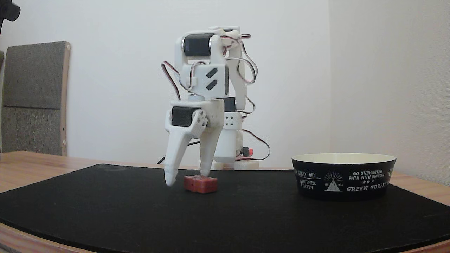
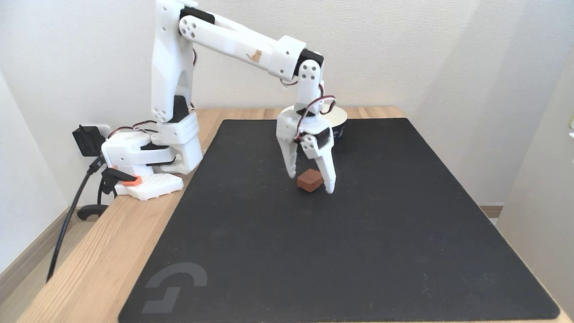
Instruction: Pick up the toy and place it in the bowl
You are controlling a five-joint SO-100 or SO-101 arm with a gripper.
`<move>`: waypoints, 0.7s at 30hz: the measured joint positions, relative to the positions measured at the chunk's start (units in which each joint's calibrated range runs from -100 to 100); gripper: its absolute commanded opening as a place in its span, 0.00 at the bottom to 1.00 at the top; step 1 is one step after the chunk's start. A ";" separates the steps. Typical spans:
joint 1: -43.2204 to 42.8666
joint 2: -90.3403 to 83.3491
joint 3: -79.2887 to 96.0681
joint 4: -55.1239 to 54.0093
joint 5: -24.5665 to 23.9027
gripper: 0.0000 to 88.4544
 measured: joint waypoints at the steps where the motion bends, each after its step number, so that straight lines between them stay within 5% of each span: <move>1: 0.00 0.08 0.09 0.00 0.00 0.38; 21: -3.33 3.58 -1.32 -0.93 -2.06 0.34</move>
